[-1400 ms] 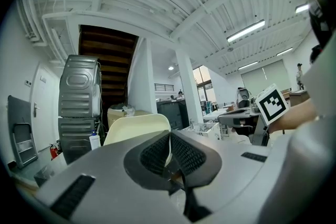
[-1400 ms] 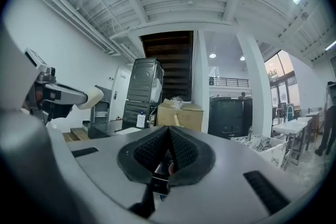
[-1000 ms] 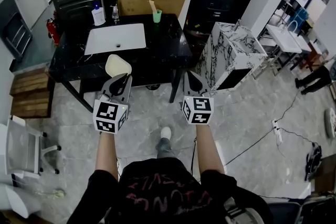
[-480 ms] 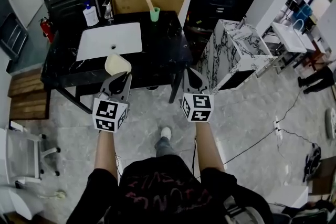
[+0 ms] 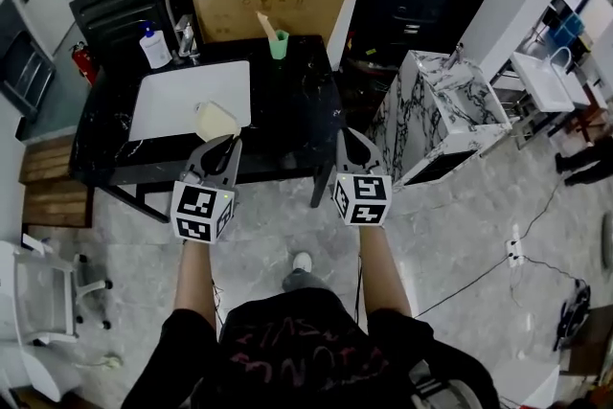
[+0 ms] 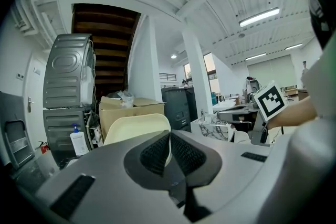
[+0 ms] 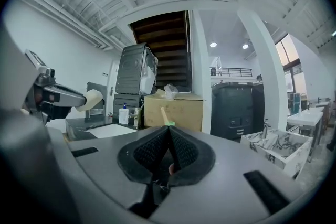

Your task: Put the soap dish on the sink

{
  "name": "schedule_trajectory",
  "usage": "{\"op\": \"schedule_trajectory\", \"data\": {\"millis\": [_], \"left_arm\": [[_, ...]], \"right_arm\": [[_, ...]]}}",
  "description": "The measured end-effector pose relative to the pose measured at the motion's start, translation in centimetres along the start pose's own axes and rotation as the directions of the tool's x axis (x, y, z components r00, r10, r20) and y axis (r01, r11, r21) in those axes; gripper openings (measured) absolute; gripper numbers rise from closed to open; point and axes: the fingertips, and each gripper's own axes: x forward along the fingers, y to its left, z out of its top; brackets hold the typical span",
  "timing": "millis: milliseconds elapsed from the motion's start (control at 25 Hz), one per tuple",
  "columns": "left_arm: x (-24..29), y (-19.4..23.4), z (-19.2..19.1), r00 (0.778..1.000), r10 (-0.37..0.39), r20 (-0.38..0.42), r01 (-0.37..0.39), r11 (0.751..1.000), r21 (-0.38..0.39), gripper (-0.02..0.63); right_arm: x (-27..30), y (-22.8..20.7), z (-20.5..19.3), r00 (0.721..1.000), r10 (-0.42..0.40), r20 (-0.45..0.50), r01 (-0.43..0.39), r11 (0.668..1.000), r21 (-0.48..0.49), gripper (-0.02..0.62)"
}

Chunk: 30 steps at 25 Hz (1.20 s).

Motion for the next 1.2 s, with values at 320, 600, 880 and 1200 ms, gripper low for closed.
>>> {"op": "schedule_trajectory", "data": {"millis": [320, 600, 880, 1200], "left_arm": [[8.3, 0.9, 1.3, 0.999, 0.031, -0.028, -0.031, 0.999, 0.009, 0.021], [11.9, 1.4, 1.7, 0.998, 0.049, -0.051, -0.048, 0.999, 0.01, 0.021], [13.9, 1.9, 1.8, 0.997, 0.048, -0.061, -0.047, 0.999, 0.014, 0.021], [16.9, 3.6, 1.8, 0.998, 0.033, -0.049, -0.033, 0.999, 0.007, 0.021]], "right_arm": [[6.7, -5.5, 0.2, 0.999, 0.036, -0.002, -0.036, 0.999, 0.03, 0.015], [10.2, -7.1, 0.7, 0.997, 0.071, -0.003, -0.071, 0.997, 0.002, 0.015], [12.3, -7.6, 0.4, 0.997, 0.083, -0.007, -0.083, 0.997, 0.002, 0.014], [15.1, -8.6, 0.8, 0.998, 0.066, 0.008, -0.066, 0.998, 0.006, 0.013]]}}
